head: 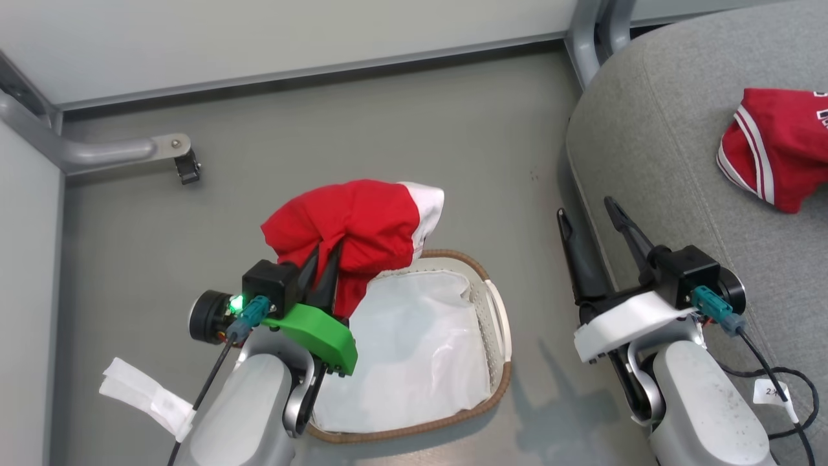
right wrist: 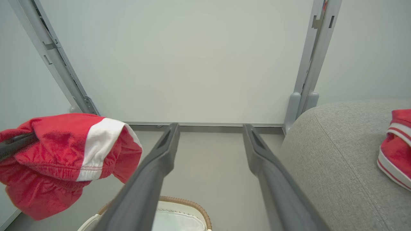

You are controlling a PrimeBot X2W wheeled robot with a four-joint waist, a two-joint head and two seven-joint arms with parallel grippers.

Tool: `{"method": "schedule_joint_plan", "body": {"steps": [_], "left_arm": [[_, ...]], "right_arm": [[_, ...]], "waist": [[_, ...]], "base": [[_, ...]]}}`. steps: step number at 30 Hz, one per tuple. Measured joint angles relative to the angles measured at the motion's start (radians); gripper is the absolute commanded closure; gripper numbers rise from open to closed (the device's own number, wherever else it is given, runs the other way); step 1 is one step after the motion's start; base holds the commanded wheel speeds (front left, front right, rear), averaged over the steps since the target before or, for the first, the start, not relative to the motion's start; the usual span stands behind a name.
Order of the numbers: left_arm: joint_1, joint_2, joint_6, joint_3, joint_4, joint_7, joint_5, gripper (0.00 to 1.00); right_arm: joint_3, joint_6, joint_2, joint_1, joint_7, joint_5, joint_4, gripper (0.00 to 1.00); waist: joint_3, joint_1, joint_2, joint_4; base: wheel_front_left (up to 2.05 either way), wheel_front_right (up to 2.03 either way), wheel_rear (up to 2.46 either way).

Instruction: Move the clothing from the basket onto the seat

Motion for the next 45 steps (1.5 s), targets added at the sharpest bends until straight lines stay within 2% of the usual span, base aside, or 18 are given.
{"method": "schedule_joint_plan", "body": {"steps": [8,15,27,35,45], "left_arm": [[0.029,-0.009,-0.016,0.059,-0.138,0.0,0.051,1.0],[0.049,-0.015,-0.03,0.072,-0.226,0.0,0.059,1.0],[0.06,-0.019,-0.038,0.061,-0.283,0.0,0.072,1.0],[0.059,-0.019,-0.042,0.036,-0.289,0.0,0.059,1.0],[0.058,-0.02,-0.043,-0.01,-0.29,0.0,0.023,1.0]], "right_arm": [[-0.004,0.0,0.001,0.031,0.0,0.0,0.016,0.0],[-0.011,0.0,0.002,0.055,0.0,0.002,0.026,0.0],[-0.001,0.0,0.003,0.064,0.0,0.009,0.025,0.0],[0.115,0.0,-0.006,0.017,0.0,0.05,-0.003,0.0],[0.331,0.0,-0.073,-0.091,0.0,0.207,-0.008,0.0]], "waist": [[-0.043,0.0,0.0,0.011],[-0.065,0.0,0.0,0.006],[-0.059,0.0,0.0,0.009],[-0.053,0.0,0.0,0.026],[-0.043,0.0,0.0,0.057]], "base": [[0.0,0.0,0.0],[0.0,0.0,0.0],[0.0,0.0,0.0],[0.0,0.0,0.0],[0.0,0.0,0.0]]}}
